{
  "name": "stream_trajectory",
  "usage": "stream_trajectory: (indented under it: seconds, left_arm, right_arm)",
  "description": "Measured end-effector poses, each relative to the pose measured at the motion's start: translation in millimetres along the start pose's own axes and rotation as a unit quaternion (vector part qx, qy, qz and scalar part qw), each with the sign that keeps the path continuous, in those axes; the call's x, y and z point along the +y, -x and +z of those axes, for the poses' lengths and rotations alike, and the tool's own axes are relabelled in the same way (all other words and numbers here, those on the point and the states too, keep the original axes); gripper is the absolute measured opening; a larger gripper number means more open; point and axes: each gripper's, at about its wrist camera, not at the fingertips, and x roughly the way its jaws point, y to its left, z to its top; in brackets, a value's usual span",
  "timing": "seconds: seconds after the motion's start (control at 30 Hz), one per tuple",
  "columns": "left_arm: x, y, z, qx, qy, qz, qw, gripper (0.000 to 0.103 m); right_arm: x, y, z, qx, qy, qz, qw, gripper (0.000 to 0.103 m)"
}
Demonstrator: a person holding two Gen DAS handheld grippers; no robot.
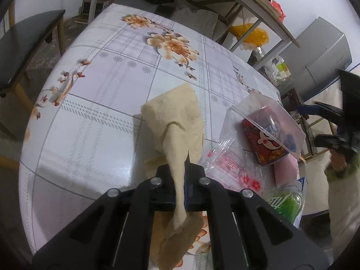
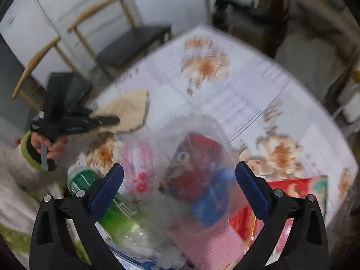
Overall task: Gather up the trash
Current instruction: 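Grasp the clear plastic container with the right tool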
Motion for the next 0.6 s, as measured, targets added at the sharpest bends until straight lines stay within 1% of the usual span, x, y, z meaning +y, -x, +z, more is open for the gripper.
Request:
stream_trajectory:
  seconds: [0.07, 0.1, 0.27, 0.37, 0.5, 0.6]
  left_arm:
    - [-1, -1, 0, 0.005, -0.001, 0.0, 1.0, 0.003]
    - [-1, -2, 0, 0.007, -0.002, 0.0, 1.0, 0.003]
    - [-1, -3, 2, 0.015, -0.006, -0.004, 0.9999, 0.003]
    - [-2, -3, 3, 0.017, -0.01, -0.006, 0.9998, 0.003]
    - [-4, -3, 4, 0.016, -0.013, -0.011, 0.9997, 0.003]
    - [-4, -3, 4, 0.014, -0.011, -0.011, 0.9998, 0.003]
  right_arm:
    - [-13, -15, 9, 0.022, -0.007, -0.01, 1.0, 0.097]
    - [-20, -23, 13, 0.034, -0.012, -0.006, 0.999, 0.097]
    - [-35, -37, 21, 0.054, -0.013, 0.062, 0.997, 0.097]
    - [-41, -45, 24, 0.061, -0.017, 0.088, 0.994, 0.097]
    - [-43, -56, 28, 0.069, -0.03, 0.102, 0.992, 0.097]
    - [-42, -56, 27, 0.062, -0.036, 0.099, 0.993, 0.097]
